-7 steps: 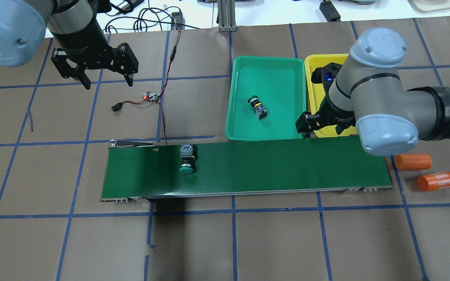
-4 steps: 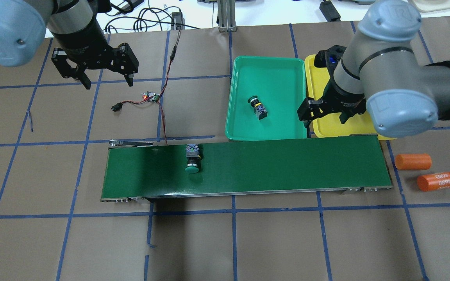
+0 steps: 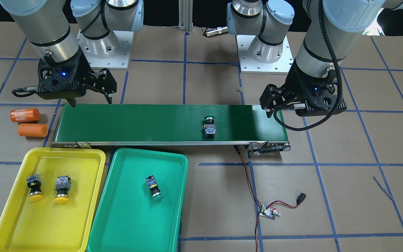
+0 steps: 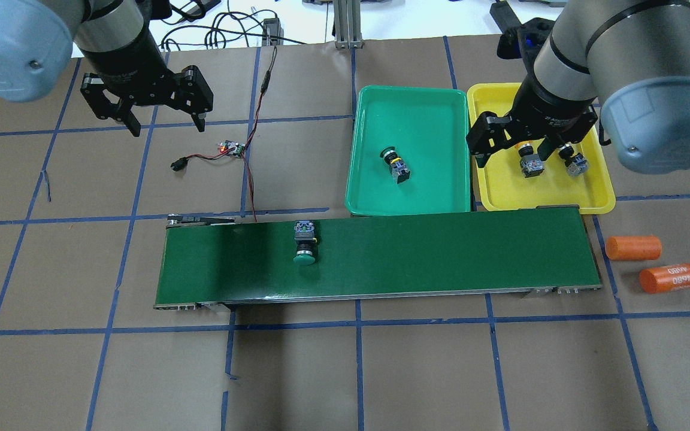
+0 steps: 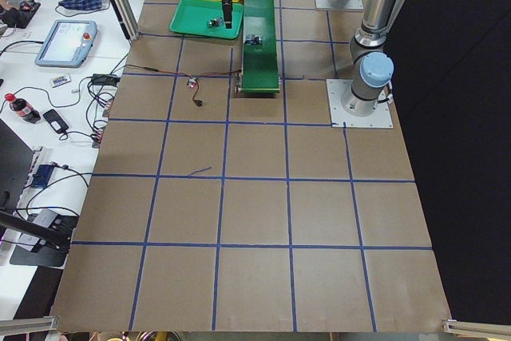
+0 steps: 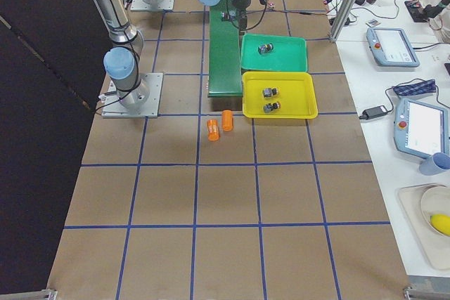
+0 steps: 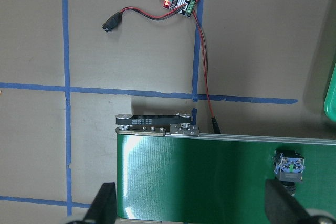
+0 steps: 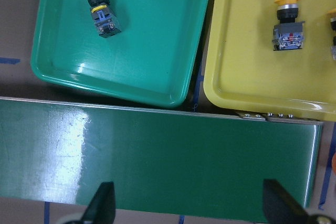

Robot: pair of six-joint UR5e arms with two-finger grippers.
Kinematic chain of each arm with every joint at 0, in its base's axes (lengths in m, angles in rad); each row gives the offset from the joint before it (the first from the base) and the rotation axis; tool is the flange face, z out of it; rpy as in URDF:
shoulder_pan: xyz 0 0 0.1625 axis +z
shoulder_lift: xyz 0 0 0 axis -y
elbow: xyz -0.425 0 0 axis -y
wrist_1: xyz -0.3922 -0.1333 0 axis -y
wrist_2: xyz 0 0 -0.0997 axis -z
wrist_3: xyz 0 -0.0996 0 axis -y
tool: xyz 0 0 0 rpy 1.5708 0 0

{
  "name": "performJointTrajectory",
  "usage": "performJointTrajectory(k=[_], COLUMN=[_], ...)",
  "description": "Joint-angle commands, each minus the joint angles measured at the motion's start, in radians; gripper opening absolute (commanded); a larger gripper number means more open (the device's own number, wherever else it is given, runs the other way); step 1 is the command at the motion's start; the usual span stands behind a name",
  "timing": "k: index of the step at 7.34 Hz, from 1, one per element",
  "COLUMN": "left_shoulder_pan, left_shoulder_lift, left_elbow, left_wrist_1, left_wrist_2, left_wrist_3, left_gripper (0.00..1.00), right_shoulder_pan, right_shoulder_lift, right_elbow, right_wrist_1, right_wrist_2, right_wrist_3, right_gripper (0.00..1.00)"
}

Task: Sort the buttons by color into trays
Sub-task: 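Move the right gripper back over the conveyor toward the last green button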

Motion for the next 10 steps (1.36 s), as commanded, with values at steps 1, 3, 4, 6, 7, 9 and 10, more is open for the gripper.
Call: performJointTrajectory(k=[1, 3, 4, 6, 7, 9, 10], left_shoulder_pan=[0.001, 0.000, 0.000, 0.000, 0.000, 0.000, 0.000], left_shoulder_lift=[-0.002, -0.002, -0.004, -0.002, -0.002, -0.004, -0.004], left_elbow=[-0.002, -0.007, -0.007, -0.008, -0.008, -0.008, -0.007], left_wrist_1=[-0.001, 0.010, 0.016, 0.017, 0.019, 0.018, 0.021], left_wrist_2=[0.003, 0.002, 0.000, 0.003, 0.002, 0.003, 0.002], left_wrist_3=[0.000, -0.001, -0.001, -0.001, -0.001, 0.000, 0.000], left_gripper=[1.00, 1.00, 1.00, 1.00, 1.00, 1.00, 1.00], right_shoulder_pan=[0.000, 0.000, 0.000, 0.000, 0.000, 0.000, -0.003], right_shoulder_lift=[-0.006, -0.001, 0.002, 0.022, 0.043, 0.074, 0.082], right_elbow=[0.002, 0.005, 0.005, 0.010, 0.011, 0.002, 0.006], right_wrist_1=[0.002, -0.004, -0.005, -0.013, -0.008, -0.027, -0.084], right_wrist_2=[0.006, 0.006, 0.006, 0.000, -0.006, -0.008, -0.011], right_wrist_3=[-0.012, -0.010, -0.010, -0.001, -0.001, -0.010, 0.001], right_gripper=[1.00, 1.00, 1.00, 1.00, 1.00, 1.00, 1.00])
